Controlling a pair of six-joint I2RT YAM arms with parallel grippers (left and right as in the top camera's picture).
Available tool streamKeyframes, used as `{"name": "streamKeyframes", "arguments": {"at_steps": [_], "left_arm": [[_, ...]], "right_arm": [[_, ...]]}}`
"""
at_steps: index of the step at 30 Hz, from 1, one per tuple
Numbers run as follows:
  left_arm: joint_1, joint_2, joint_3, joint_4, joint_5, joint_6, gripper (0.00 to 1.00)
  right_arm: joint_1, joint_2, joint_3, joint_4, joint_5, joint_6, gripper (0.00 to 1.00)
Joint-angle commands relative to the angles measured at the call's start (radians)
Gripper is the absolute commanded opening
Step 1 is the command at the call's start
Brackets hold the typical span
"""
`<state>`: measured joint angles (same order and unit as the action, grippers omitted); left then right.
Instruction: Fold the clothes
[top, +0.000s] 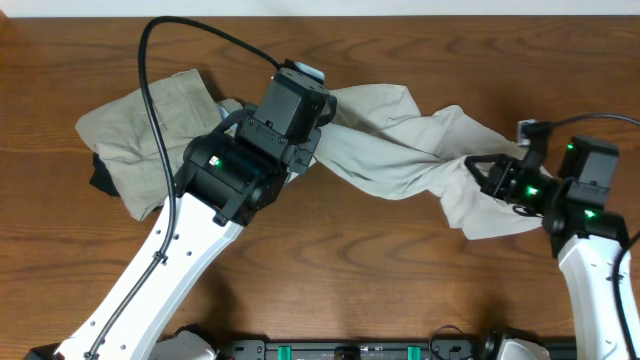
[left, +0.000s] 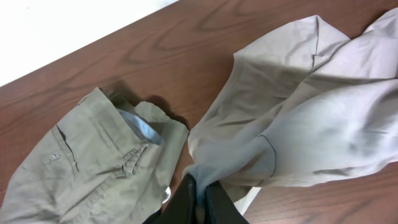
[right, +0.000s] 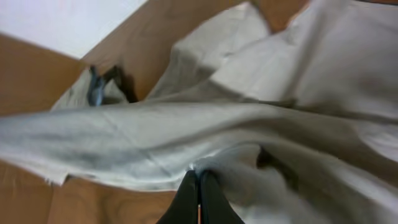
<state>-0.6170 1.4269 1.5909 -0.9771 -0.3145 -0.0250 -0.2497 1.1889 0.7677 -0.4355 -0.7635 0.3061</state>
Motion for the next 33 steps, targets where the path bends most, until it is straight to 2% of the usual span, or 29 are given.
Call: {"name": "streamKeyframes", "arguments": {"at_steps": [1,7,12,21,23,26,29,33], "left_arm": [[0.005,-0.009,0.018,-0.002,-0.02,0.007,0.07],[0.005,-0.009,0.018,-0.007,-0.05,0.018,0.06],[0.005,-0.01,0.018,-0.017,-0.137,0.016,0.06],[0.082,-0.051,0.018,0.047,-0.177,-0.143,0.06],[0.111,-0.071,0.018,0.073,-0.177,-0.158,0.06],[0.137,-0.113,0.018,0.119,-0.177,-0.151,0.06],[0.136,-0.151,0.025,0.145,-0.177,-0.107,0.06],[0.136,-0.196,0.045,0.144,-0.177,-0.068,0.06]], "right_arm": [[-0.028,0.021,0.005,-0.031,0.074,0.013,0.01],[-0.036,0.083,0.004,-0.079,0.247,-0.011,0.01],[-0.063,0.132,0.004,-0.076,0.293,-0.034,0.01],[-0.119,0.14,0.004,-0.092,0.303,-0.083,0.01],[-0.134,0.14,0.005,-0.092,0.248,-0.113,0.01],[-0.156,0.134,0.024,-0.098,0.05,-0.216,0.01],[-0.18,0.117,0.084,-0.131,-0.092,-0.219,0.01],[-0.194,0.078,0.235,-0.26,-0.072,-0.218,0.01]]}}
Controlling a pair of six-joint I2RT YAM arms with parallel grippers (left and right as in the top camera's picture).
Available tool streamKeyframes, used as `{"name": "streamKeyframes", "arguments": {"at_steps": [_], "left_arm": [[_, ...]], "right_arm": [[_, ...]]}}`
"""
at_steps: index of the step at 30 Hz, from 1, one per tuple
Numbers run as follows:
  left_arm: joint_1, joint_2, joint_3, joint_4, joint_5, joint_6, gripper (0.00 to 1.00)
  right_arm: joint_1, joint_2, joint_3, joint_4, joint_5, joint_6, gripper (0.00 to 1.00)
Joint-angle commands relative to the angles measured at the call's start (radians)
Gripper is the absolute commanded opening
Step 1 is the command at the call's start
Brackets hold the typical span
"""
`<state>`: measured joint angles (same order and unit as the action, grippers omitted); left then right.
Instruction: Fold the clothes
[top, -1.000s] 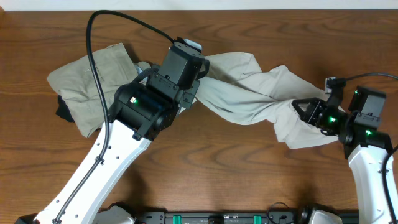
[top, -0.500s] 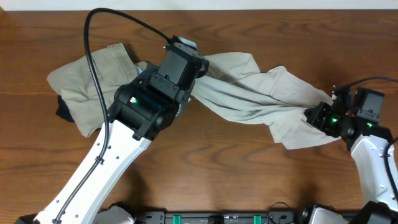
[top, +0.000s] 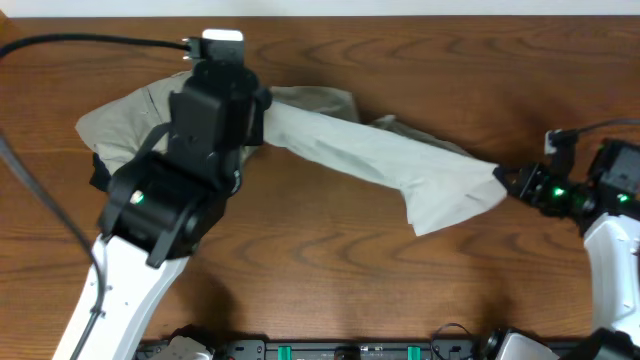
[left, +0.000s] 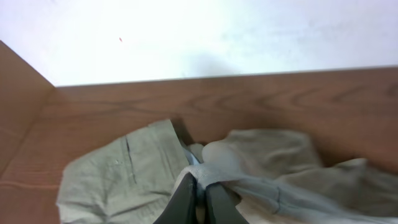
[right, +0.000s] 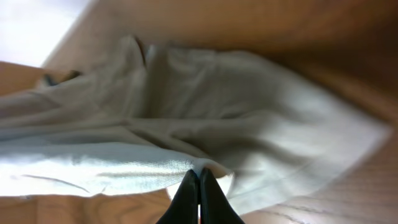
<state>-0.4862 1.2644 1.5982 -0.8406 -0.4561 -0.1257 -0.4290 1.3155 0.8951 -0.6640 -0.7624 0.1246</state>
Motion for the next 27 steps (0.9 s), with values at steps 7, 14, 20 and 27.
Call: {"name": "streamKeyframes", "arguments": {"at_steps": [7,14,20,27], "left_arm": [[0.002,-0.079,0.118,-0.029,-0.032,0.071,0.06],[0.002,-0.078,0.245,-0.048,0.069,0.115,0.06],[0.002,-0.079,0.312,-0.058,0.078,0.126,0.06],[0.002,-0.071,0.319,-0.086,0.063,0.125,0.06]], "right_arm": [[-0.016,-0.084,0.455,-0.204,-0.02,-0.025,0.01],[-0.016,-0.085,0.743,-0.191,-0.132,-0.026,0.01],[-0.018,-0.085,0.914,-0.282,0.167,0.096,0.01],[-0.018,-0.078,0.955,-0.451,0.544,0.098,0.01]]}}
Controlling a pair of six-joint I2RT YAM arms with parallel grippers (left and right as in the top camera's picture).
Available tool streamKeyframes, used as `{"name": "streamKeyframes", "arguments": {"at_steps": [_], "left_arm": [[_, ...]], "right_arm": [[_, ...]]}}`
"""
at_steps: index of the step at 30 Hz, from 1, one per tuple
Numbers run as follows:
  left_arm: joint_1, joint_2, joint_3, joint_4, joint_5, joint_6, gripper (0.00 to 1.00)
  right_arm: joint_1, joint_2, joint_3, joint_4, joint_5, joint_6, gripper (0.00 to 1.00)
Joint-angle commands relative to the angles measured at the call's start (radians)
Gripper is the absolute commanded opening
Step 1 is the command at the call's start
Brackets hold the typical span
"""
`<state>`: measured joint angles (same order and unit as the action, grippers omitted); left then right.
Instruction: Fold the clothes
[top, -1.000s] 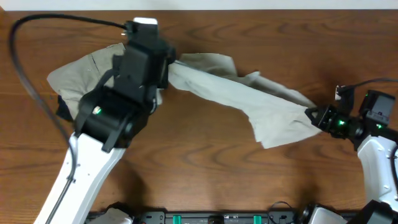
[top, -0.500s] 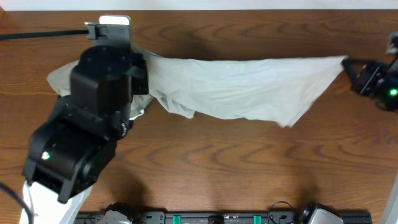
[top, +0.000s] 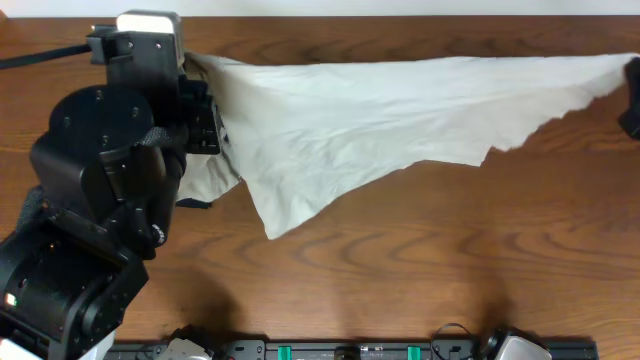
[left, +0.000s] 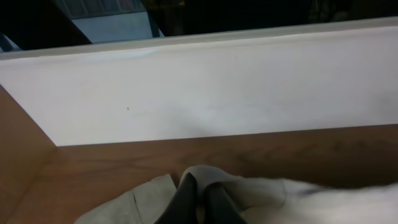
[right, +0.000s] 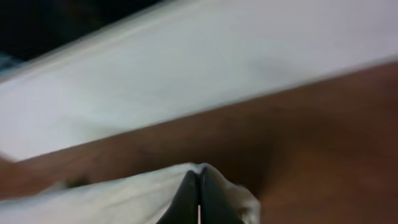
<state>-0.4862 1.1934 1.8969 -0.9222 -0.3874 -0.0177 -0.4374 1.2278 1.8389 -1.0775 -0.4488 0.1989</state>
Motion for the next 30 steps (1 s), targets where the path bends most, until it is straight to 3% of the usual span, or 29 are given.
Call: {"name": "streamKeyframes", "arguments": {"at_steps": [1,6,21,30], "left_arm": [[0.002,0.002,0.021,-0.006,-0.006,0.015,0.06],[0.002,0.004,0.021,-0.007,0.045,-0.002,0.06],[0.002,0.029,0.021,0.006,0.119,-0.031,0.06],[0.002,0.152,0.02,-0.187,0.152,-0.097,0.06]], "right_arm": [[-0.01,0.016,0.011,-0.067,0.263,0.025,0.01],[-0.01,0.077,0.011,-0.165,0.288,-0.013,0.01],[-0.009,0.099,0.012,-0.108,0.161,-0.092,0.01],[-0.008,0.207,0.01,-0.357,0.291,-0.098,0.01]]}}
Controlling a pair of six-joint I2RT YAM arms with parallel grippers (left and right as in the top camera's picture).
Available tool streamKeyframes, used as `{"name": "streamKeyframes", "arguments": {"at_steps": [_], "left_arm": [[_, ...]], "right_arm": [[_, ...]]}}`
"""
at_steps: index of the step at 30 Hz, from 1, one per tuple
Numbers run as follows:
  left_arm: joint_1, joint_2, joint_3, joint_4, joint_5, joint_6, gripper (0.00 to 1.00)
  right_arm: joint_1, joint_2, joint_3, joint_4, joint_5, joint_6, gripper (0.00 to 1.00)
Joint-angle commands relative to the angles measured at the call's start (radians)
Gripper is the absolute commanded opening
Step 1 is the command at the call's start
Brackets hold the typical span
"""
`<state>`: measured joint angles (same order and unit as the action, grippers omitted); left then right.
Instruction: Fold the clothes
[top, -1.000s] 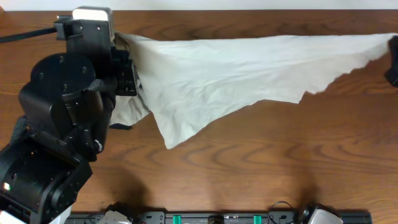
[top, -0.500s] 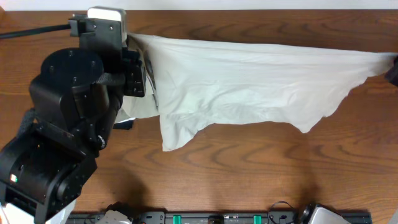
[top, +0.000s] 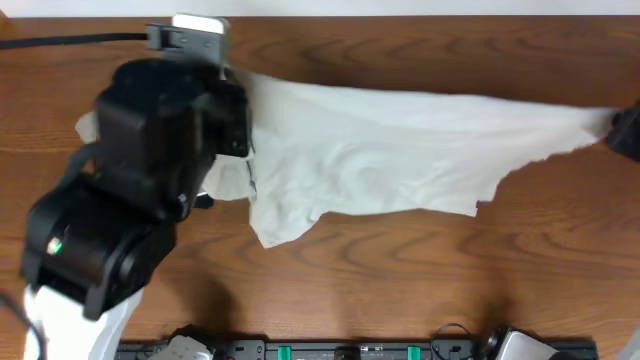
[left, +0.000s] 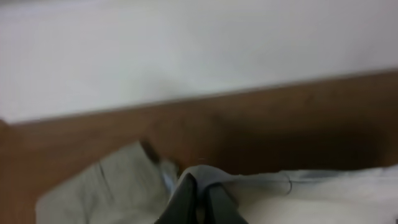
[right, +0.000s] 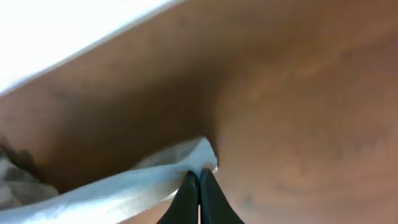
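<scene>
A pale grey garment hangs stretched across the table between my two grippers. My left gripper is shut on its left end, the cloth bunched over the fingertips. My right gripper is shut on its right corner at the overhead view's right edge. Its lower edge sags toward the table. A khaki pair of trousers lies crumpled under the left arm, mostly hidden in the overhead view.
The wooden table runs the full width of the overhead view. A white wall stands behind its far edge. A black cable leads off from the left arm at the top left.
The stretched garment sits lower and sags more in the middle. My left arm has shifted right and lower; both wrist views show more tabletop. Both grippers stay shut on the cloth.
The pale garment lay twisted on the table with both grippers shut on it. Then the grippers were farther apart and the cloth pulled into a band. Then it was held high and spread wide. Now it is lower, still held at both ends.
</scene>
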<state>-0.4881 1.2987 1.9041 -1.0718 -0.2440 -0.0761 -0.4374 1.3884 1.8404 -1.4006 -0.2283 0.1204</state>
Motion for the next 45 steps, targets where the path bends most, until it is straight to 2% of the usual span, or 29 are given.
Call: {"name": "streamKeyframes", "arguments": {"at_steps": [1,6,11,17,24,29,34,45], "left_arm": [[0.004,0.063,0.013,-0.061,0.009,-0.042,0.06],[0.005,0.15,0.011,-0.152,0.008,-0.057,0.06],[0.005,0.241,-0.002,-0.177,0.008,-0.056,0.06],[0.005,0.32,-0.002,-0.164,0.008,-0.056,0.06],[0.005,0.373,-0.002,-0.11,0.008,-0.04,0.06],[0.005,0.395,-0.002,-0.097,0.008,-0.04,0.06],[0.004,0.398,-0.002,-0.077,0.008,-0.04,0.06],[0.004,0.398,-0.002,-0.076,0.009,-0.041,0.06]], "right_arm": [[-0.007,0.065,0.008,-0.059,0.071,-0.026,0.01],[-0.006,0.151,-0.02,-0.09,0.071,-0.034,0.01],[0.003,0.235,-0.097,-0.045,0.071,-0.042,0.02],[0.014,0.304,-0.216,0.086,0.062,-0.048,0.07],[0.014,0.347,-0.331,0.243,-0.031,-0.048,0.08],[0.018,0.353,-0.396,0.28,-0.099,-0.048,0.09],[0.057,0.353,-0.49,0.344,-0.124,-0.071,0.22],[0.129,0.353,-0.71,0.644,-0.143,-0.077,0.26]]}}
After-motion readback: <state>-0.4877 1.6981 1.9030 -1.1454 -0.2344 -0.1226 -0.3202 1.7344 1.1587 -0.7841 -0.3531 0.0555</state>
